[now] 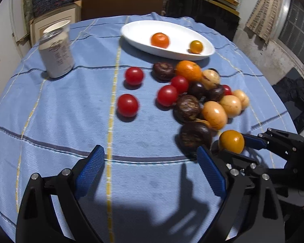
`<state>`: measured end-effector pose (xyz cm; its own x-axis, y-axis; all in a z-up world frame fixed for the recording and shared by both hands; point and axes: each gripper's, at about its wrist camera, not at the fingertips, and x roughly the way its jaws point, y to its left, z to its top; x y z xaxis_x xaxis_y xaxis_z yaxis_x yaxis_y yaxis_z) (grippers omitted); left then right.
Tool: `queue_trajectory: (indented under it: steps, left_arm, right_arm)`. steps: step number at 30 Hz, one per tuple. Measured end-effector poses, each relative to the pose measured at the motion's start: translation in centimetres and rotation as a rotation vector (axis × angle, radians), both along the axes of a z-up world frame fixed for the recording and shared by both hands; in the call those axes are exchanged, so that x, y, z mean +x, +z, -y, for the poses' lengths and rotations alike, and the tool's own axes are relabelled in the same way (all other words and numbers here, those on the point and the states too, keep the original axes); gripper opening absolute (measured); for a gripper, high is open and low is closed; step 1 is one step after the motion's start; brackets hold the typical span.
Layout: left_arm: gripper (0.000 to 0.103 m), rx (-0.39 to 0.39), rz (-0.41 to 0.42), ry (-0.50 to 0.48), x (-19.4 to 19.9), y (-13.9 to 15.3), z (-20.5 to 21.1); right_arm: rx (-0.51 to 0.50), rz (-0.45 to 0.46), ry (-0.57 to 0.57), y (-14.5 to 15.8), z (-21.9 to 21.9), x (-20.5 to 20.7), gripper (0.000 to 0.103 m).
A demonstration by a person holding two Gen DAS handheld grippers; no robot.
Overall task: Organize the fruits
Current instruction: 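Grasp another orange fruit from the pile with the right tool, then grasp a dark brown fruit with the left tool while the right holds the orange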
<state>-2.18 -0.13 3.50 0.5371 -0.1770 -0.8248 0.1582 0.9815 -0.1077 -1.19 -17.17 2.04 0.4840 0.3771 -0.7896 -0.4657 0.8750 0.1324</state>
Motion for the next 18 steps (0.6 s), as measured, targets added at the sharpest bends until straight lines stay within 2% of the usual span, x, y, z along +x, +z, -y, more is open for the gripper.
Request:
queue_trajectory:
  steps: [9,15,16,17,18]
  left_arm:
    - [0.089,0.022,-0.011,-0.107,0.5,-1.1,4.4]
    - [0.066,0.004,-0.042,-0.127,1.7,-1.9,5.3]
    - [0.061,0.009,-0.034,-0.122,1.8,-1.9,5.4]
    - [0.052,0.008,-0.026,-0.128,1.9,-1.9,5.5]
    - [0.048,0.006,-0.025,-0.136,2.0,-1.9,5.6]
  right_arm:
    - [0.034,0.008,-0.074,0.3,4.3,-1.0,0.037]
    - [0.057,0.006,-0.074,0.2,5.0,-1.1,0.037]
    - [0.059,0.006,-0.073,0.2,5.0,-1.0,0.037]
    - [0.061,0.006,-0.072,0.2,5.0,-1.0,0.037]
    - [0.063,0.005,-0.070,0.2,5.0,-1.0,0.037]
